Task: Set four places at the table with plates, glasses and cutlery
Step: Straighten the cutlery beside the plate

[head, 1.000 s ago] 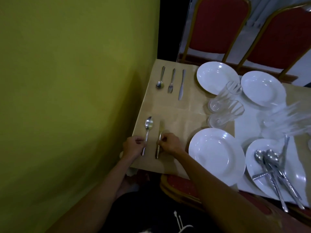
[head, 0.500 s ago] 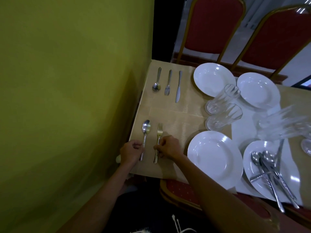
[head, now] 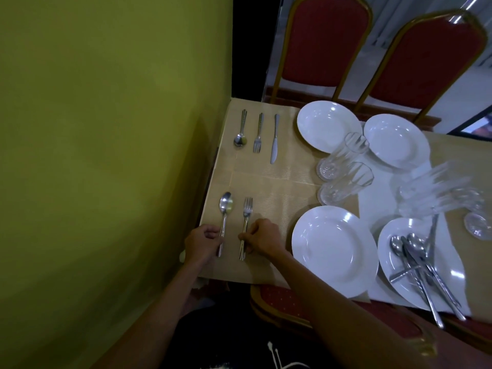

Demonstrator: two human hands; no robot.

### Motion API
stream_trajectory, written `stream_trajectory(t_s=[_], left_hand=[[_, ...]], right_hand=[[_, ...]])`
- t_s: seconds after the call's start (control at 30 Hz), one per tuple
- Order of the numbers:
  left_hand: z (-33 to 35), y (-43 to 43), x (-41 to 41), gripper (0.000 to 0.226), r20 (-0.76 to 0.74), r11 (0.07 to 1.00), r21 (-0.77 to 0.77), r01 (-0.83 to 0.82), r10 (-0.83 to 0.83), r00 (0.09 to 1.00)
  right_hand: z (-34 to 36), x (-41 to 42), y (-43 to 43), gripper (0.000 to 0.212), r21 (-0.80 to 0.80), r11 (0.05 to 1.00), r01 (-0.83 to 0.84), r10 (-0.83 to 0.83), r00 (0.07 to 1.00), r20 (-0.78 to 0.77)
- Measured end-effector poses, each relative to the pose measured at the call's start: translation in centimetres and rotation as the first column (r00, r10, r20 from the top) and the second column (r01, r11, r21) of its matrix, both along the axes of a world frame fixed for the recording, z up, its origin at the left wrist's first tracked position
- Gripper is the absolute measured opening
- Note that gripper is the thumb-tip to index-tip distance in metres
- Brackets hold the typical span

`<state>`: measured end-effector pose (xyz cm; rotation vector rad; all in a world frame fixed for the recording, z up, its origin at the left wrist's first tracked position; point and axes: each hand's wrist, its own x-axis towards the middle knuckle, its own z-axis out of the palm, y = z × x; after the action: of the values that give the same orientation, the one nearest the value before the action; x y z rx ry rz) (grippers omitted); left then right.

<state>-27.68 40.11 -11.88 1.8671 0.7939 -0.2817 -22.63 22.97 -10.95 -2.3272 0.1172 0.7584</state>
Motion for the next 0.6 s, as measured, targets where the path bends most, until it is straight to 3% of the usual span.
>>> stream_trajectory(t_s=[0.13,0.37,0.6], left_hand=[[0.5,0.2,0.1,0.026,-0.023,1.0,-0.015,-0.001,0.001,1.0],[4.3,-3.1,0.5,0.023,0.076,0.98,0.166,0.109,-0.123,0.989],[5.9,-10.3,1.8,0.021,0.131,0.967,0.056,0.249,-0.255,0.958]], right_hand=[[0.1,0.2,-0.1,0.029,-0.013,1.0,-0.012,0.012,1.0,0.005],[1.7,0.1,-1.3,0.017,-0.013,1.0,0.007,-0.006,0.998,0.063],[4.6,-0.7,-6.4,0.007,-0.024,0.999,0.02,-0.015,0.976,0.218]])
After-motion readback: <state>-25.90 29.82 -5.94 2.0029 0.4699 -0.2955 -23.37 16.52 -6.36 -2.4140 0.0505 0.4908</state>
